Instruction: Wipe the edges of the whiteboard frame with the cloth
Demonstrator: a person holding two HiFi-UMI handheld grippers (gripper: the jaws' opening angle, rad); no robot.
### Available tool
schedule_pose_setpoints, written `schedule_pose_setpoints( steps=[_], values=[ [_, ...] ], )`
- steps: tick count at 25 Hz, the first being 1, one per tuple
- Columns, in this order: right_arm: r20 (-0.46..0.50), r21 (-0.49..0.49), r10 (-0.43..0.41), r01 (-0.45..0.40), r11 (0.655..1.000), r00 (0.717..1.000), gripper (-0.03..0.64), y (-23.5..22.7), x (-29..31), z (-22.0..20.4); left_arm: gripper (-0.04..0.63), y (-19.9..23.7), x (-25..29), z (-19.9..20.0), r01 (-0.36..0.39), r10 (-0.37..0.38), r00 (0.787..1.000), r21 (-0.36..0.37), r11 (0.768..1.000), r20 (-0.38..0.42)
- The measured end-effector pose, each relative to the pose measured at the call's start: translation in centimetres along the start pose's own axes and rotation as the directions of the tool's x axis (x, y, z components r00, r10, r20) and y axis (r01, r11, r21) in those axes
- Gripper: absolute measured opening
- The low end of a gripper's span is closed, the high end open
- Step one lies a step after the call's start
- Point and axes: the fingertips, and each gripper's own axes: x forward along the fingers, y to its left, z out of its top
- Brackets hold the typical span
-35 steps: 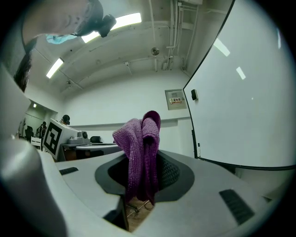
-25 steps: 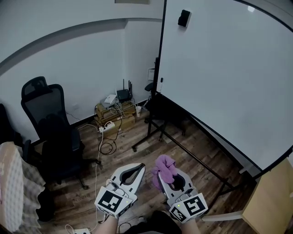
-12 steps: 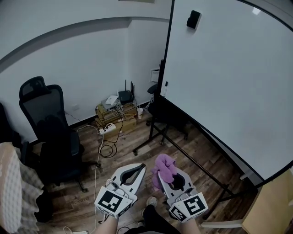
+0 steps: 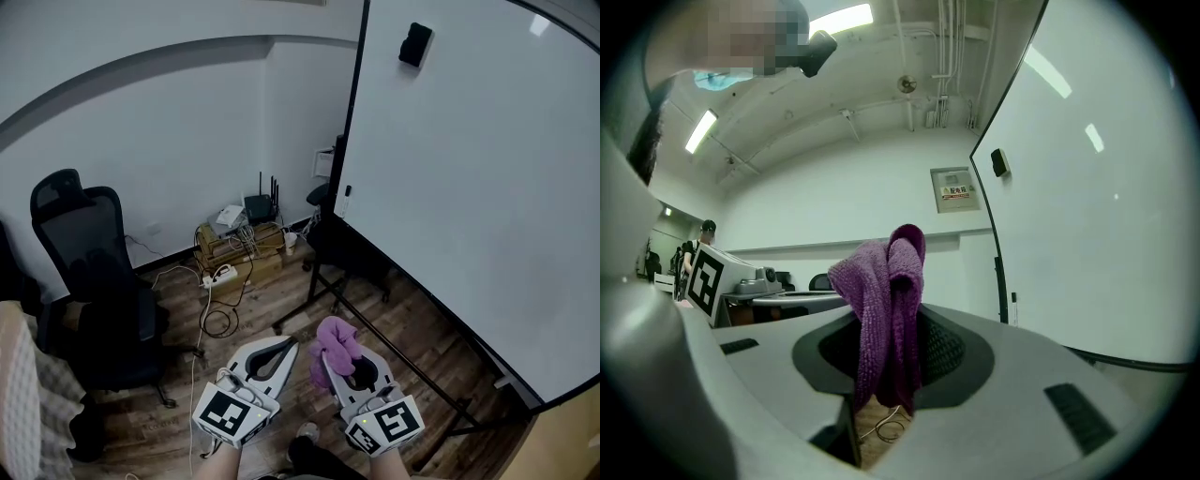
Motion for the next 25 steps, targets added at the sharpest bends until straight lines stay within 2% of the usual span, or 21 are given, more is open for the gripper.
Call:
schedule_pose_setpoints(
  steps=[8, 16, 25],
  values=[
    [-0.005, 0.009, 0.022, -0.022, 1.0, 1.0, 0.112, -6.0, 4.5, 0.3, 0.017, 3.4, 6.5, -0.3, -0.01, 0.01, 1.0, 0.007, 1.0, 0.003],
    [0.005, 0.005, 0.038, -0.038, 0.999, 0.999, 0.112, -10.1, 6.7, 0.1, 0.017, 5.0, 10.8, -0.5, -0.025, 0.025, 1.0, 0.023, 0.999, 0.005],
    [0.01, 0.027, 0.023, -0.023, 0.999, 1.0, 0.112, -12.3, 7.8, -0.3, 0.017, 5.8, 13.5, -1.0, -0.002, 0.002, 1.0, 0.02, 1.0, -0.009]
  ],
)
